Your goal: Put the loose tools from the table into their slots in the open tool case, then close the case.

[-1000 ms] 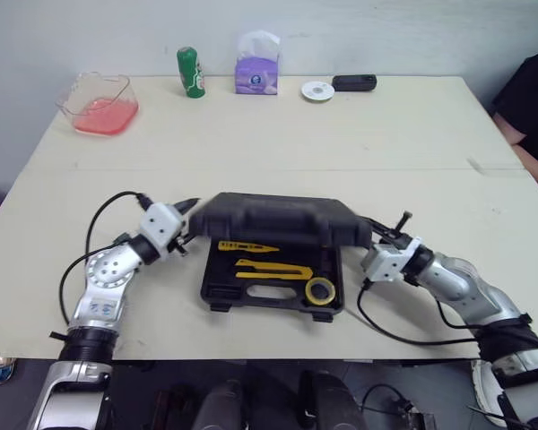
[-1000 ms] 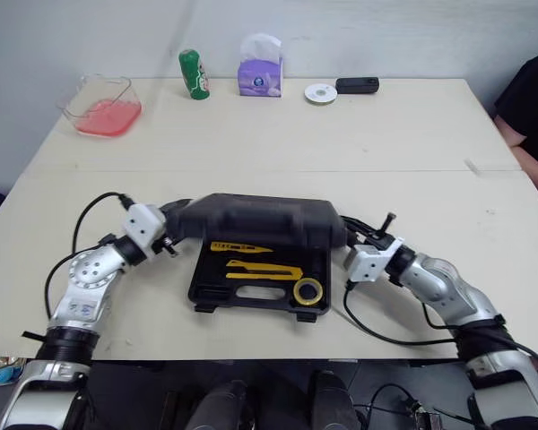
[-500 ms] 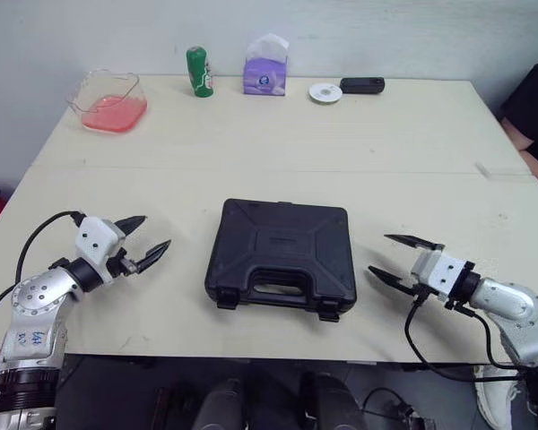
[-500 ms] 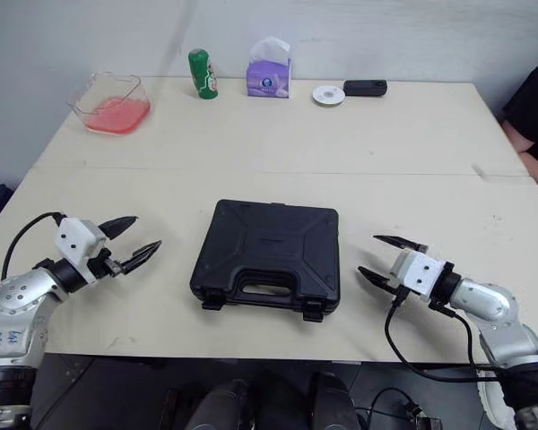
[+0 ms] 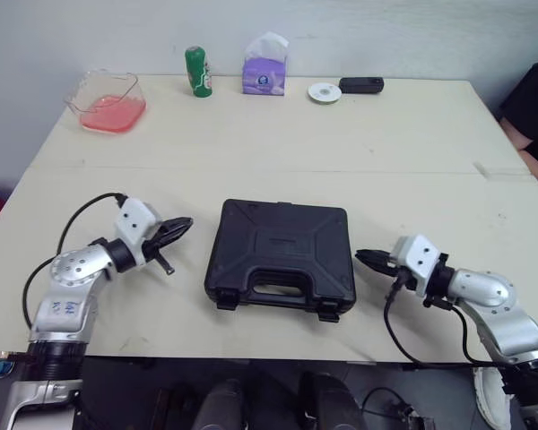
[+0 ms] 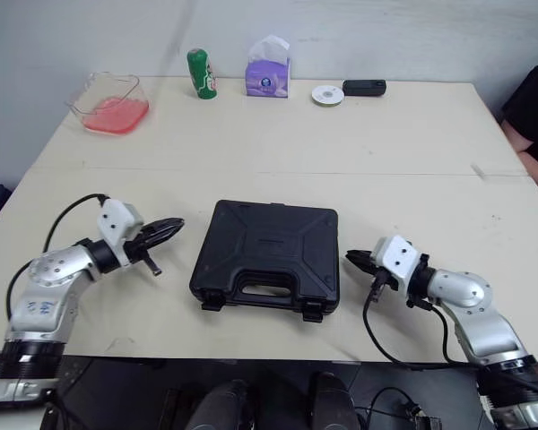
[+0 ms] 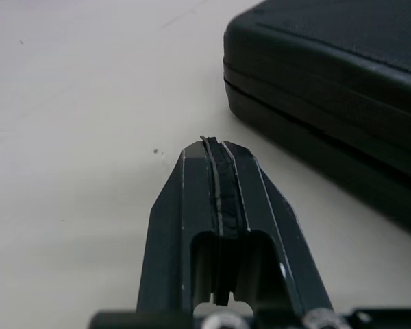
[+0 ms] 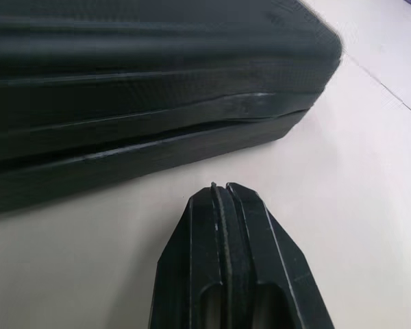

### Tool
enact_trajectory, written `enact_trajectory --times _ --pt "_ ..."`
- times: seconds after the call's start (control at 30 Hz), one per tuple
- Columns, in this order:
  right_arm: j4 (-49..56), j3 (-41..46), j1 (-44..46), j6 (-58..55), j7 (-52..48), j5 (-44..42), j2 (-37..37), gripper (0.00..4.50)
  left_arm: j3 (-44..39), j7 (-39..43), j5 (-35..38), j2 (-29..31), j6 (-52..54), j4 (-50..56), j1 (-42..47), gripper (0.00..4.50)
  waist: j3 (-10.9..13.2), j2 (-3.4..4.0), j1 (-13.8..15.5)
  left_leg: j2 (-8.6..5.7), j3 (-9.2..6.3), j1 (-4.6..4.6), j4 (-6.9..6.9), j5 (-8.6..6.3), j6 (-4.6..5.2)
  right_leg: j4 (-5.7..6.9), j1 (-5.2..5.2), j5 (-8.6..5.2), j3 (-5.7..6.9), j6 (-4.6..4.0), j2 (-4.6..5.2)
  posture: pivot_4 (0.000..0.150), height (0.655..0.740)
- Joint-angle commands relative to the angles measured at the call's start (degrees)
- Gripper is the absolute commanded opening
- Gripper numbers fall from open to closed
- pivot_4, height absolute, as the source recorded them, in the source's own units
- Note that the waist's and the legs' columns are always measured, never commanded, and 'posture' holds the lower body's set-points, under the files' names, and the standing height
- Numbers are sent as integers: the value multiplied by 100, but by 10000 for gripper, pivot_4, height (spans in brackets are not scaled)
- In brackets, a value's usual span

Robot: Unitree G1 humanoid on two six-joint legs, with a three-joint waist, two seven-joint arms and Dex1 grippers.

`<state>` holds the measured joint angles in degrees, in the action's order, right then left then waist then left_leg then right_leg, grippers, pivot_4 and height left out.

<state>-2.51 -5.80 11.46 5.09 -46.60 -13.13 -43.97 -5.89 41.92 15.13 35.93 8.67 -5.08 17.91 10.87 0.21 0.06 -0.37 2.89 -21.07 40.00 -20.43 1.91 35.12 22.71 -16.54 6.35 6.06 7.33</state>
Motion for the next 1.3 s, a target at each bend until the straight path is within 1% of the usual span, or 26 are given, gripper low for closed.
enact_trajectory --times 0.03,0.1,0.37,0.43,0.53,0.7,0.83,0.97,1.07,1.13,1.3 --pt "-95 -44 211 5 39 340 144 0 227 -41 -67 -149 321 113 171 418 0 0 -1 0 0 -1 0 0 0 0 0 0 0 0 0 1500 7400" --pt "-165 -70 326 -72 20 463 228 0 339 -20 -94 -203 488 163 165 418 0 0 -1 0 1 -1 2 0 0 0 0 1 0 1 -1 1500 7400" --pt "-386 -176 804 -114 -266 660 487 0 439 153 -14 -308 575 298 -27 418 0 0 -14 1 0 0 1 2 -1 0 0 1 -1 1 -2 1500 7400" --pt "-470 -260 964 -101 -365 707 563 0 445 234 4 -287 607 388 -157 418 0 0 -23 1 0 0 1 2 -1 0 0 1 -1 1 -2 1500 7400" --pt "-717 -412 1352 -46 -546 790 771 0 376 505 264 -217 766 849 -544 418 0 0 -68 6 4 2 0 2 -3 1 1 1 -3 1 -5 1500 7400" --pt "-1348 -457 2003 144 -747 954 1052 0 163 466 372 -210 844 1288 -880 418 4 7 -86 6 -1 0 1 2 -3 0 2 1 -15 1 0 1500 7400" --pt "-2145 -469 2659 189 -856 1076 1305 0 81 476 429 -225 902 1805 -1326 418 8 14 -138 4 -4 -7 -1 2 -3 -5 6 1 -24 1 4 1500 7400" --pt "-2883 -434 3068 375 -873 1197 1463 0 108 320 339 -253 1053 2128 -1531 418 10 16 -151 3 -11 -10 -1 2 -3 -5 5 0 -23 0 6 1500 7400" --pt "-3456 -374 3314 565 -844 1299 1456 0 38 134 321 -316 1141 2281 -1651 418 10 17 -158 2 -11 -9 -1 2 -3 -4 4 0 -24 0 7 1500 7400" --pt "-3663 -344 3390 703 -886 1314 1425 0 3 79 318 -325 1179 2342 -1701 418 11 18 -154 1 -11 -10 -1 2 -3 -4 4 0 -24 0 9 1500 7400" --pt "-3576 -66 3295 798 -1026 1110 1170 0 -316 146 423 -219 1106 2439 -1906 418 11 19 -147 0 -13 -12 -1 3 -3 -6 4 0 -23 0 9 1500 7400"
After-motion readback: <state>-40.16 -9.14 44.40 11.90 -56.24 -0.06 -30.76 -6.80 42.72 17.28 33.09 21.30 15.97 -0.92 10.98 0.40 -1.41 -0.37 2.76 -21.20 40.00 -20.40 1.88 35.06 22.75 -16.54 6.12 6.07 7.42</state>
